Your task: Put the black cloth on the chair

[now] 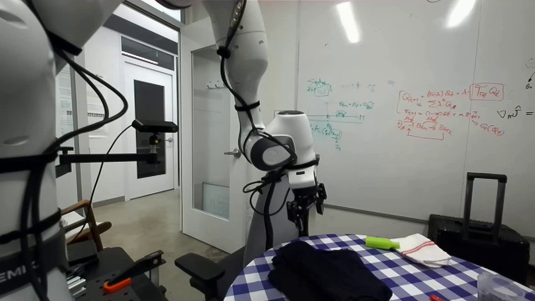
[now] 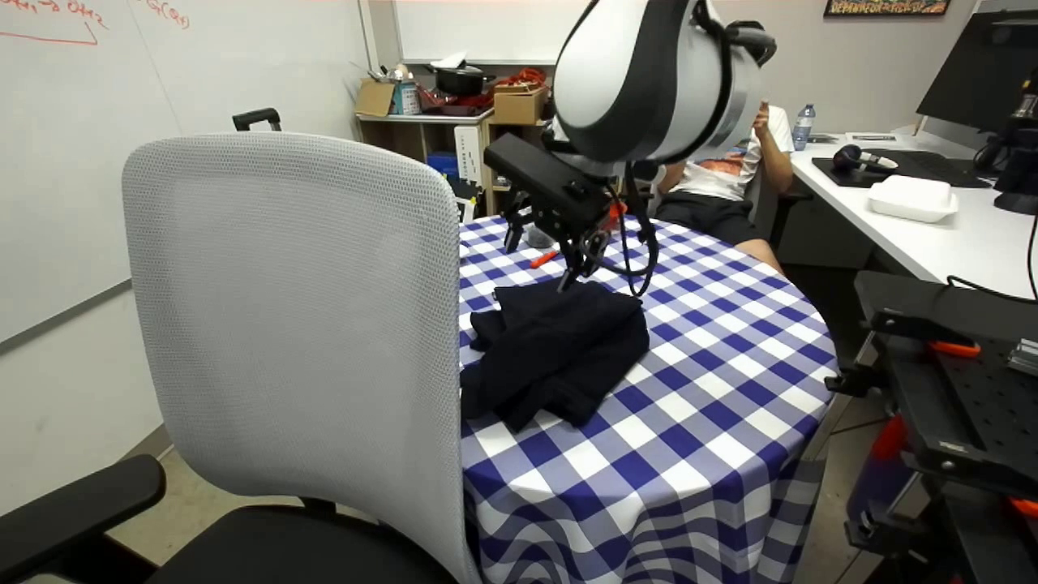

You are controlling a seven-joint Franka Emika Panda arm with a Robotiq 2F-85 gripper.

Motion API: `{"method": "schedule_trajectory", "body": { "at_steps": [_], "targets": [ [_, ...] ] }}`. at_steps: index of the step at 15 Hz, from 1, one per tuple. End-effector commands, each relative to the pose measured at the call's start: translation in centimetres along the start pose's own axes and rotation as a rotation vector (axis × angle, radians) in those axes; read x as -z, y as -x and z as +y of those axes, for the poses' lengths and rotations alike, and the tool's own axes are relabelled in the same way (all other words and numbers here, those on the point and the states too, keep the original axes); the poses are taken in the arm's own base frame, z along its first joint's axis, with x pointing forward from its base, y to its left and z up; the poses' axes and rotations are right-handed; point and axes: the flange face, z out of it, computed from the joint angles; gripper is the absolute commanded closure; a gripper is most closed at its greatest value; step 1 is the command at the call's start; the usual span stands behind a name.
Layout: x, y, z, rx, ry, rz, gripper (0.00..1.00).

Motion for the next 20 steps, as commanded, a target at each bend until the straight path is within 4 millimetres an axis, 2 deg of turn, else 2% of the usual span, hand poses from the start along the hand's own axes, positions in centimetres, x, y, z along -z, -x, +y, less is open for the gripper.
{"method": "schedule_trajectory", "body": {
  "at_steps": [1, 4, 6, 10, 16, 18, 20],
  "targets": [
    [-4.3, -1.0, 0.0, -0.126, -0.043, 0.087, 0.0],
    [-6.6, -1.8, 1.0, -0.191, -0.007, 0.131, 0.0],
    [-7.4, -1.8, 1.7, -0.223, 0.022, 0.143, 0.0],
    [-7.3, -0.6, 2.9, -0.251, 0.072, 0.129, 0.0],
    [-7.2, 1.0, 6.0, -0.276, 0.147, 0.131, 0.0],
    [-8.1, 1.0, 6.2, -0.287, 0.126, 0.156, 0.0],
    [-9.2, 0.9, 5.3, -0.279, 0.088, 0.178, 0.0]
  ]
}}
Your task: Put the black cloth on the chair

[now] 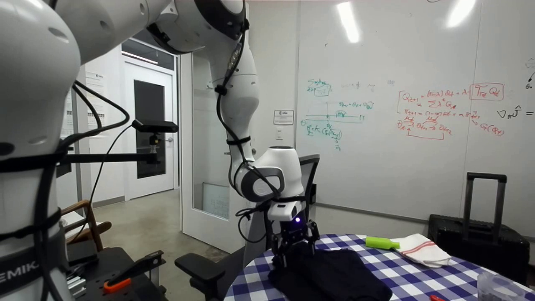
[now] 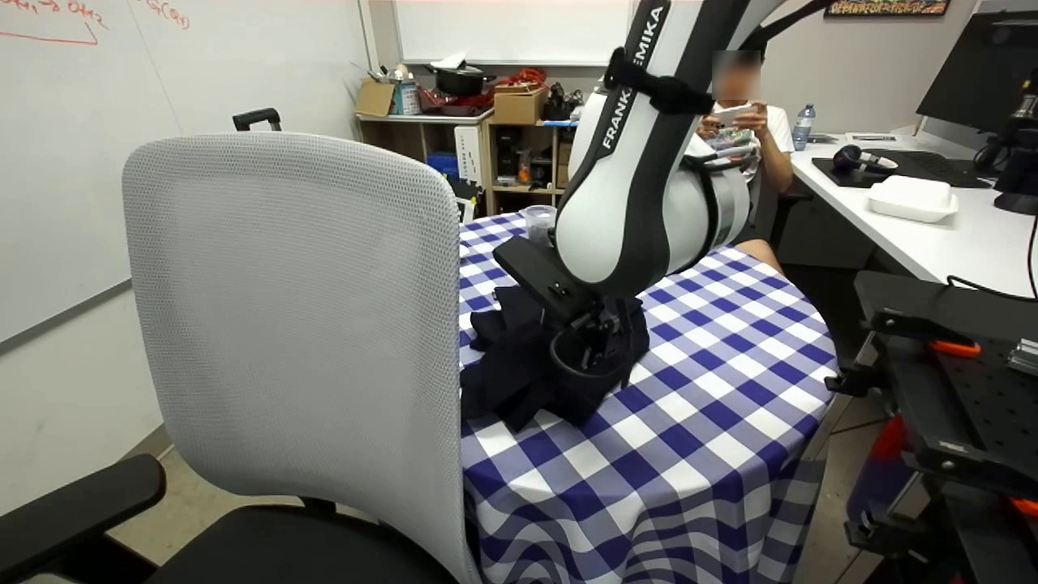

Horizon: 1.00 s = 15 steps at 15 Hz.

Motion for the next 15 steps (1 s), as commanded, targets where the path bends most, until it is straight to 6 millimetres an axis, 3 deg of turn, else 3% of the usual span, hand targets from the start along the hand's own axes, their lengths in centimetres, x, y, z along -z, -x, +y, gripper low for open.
{"method": "schedule_trajectory", "body": {
  "at_steps": [1, 5, 7, 8, 10, 15],
  "targets": [
    [-1.4, 0.3, -1.5, -0.01, -0.084, 0.046, 0.0],
    [-3.4, 0.9, -4.5, 0.004, -0.129, 0.082, 0.0],
    [-4.3, 1.6, -5.1, 0.005, -0.125, 0.081, 0.02],
    [-4.6, 2.0, -5.1, 0.012, -0.123, 0.077, 0.26],
    [-4.8, 2.6, -5.2, 0.02, -0.123, 0.076, 0.31],
    [-3.4, 2.7, -5.8, 0.049, -0.149, 0.09, 0.69]
  ]
}}
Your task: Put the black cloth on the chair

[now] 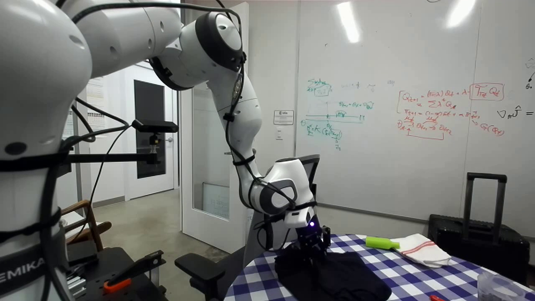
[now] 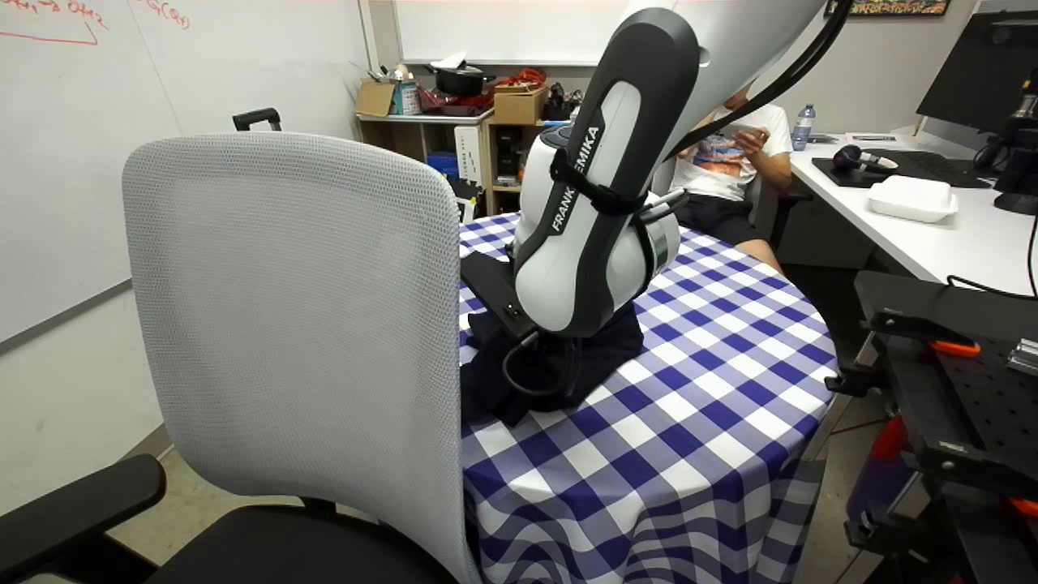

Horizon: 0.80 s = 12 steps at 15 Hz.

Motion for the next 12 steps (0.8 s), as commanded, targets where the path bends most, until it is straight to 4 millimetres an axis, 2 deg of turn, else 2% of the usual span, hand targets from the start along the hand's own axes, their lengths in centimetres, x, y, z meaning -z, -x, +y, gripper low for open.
{"method": "schedule_trajectory", "body": {
  "at_steps": [1, 3, 5, 9, 10, 11, 12],
  "targets": [
    [1.2, 0.0, -1.4, 0.004, -0.024, 0.018, 0.78],
    [1.8, -0.7, -1.9, 0.003, -0.033, 0.026, 0.39],
    [2.1, -1.2, -2.5, -0.005, -0.037, 0.025, 0.33],
    [2.7, -1.6, -2.9, -0.017, -0.042, 0.016, 0.03],
    [2.8, -1.6, -3.0, -0.018, -0.045, 0.014, 0.0],
    [2.9, -1.6, -3.2, -0.021, -0.047, 0.012, 0.1],
    [3.0, -1.7, -3.4, -0.027, -0.05, 0.009, 0.35]
  ]
}}
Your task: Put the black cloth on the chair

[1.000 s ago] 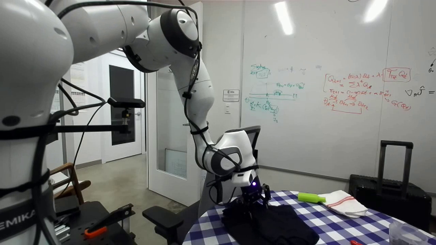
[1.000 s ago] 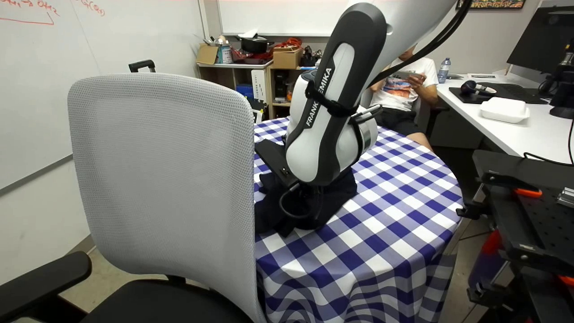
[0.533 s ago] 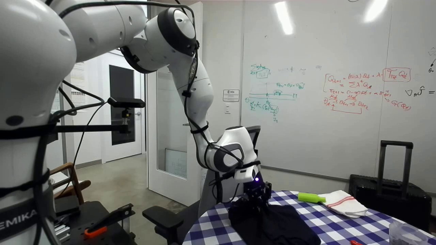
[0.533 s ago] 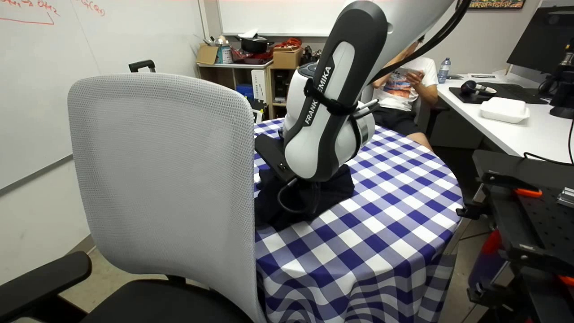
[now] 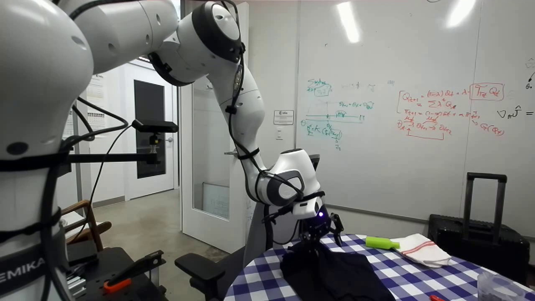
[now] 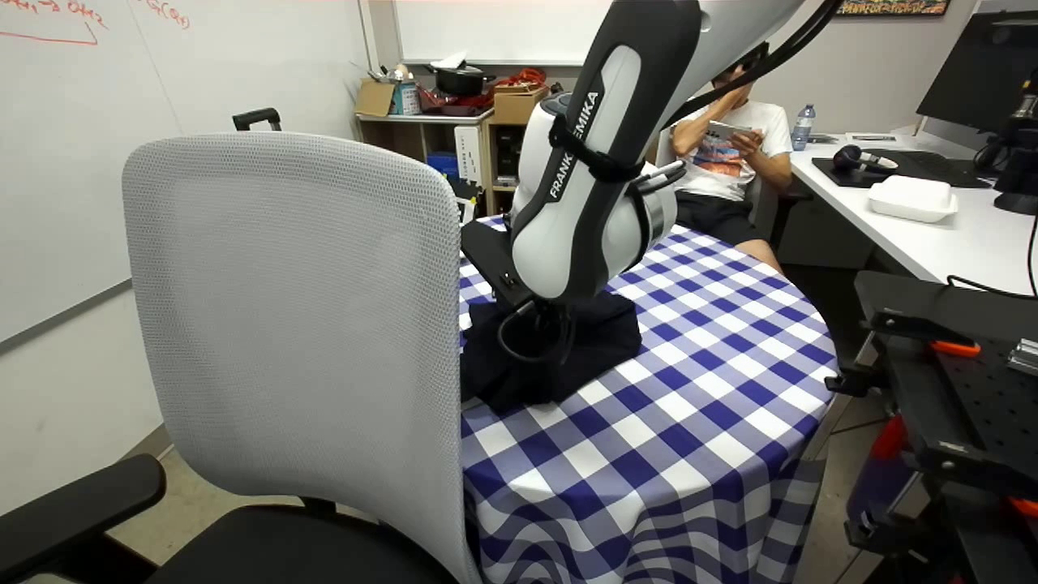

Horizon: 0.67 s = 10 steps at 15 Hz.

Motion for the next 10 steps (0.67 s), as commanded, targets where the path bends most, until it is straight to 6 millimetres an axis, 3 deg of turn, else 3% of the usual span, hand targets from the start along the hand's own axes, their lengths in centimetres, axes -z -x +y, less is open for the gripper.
{"method": "schedule_trajectory", "body": {
  "at_steps": [1, 10],
  "targets": [
    [0.9, -0.3, -0.8, -0.019, 0.001, -0.008, 0.35],
    [1.6, -1.4, -1.9, -0.041, -0.008, -0.015, 0.97]
  ]
}}
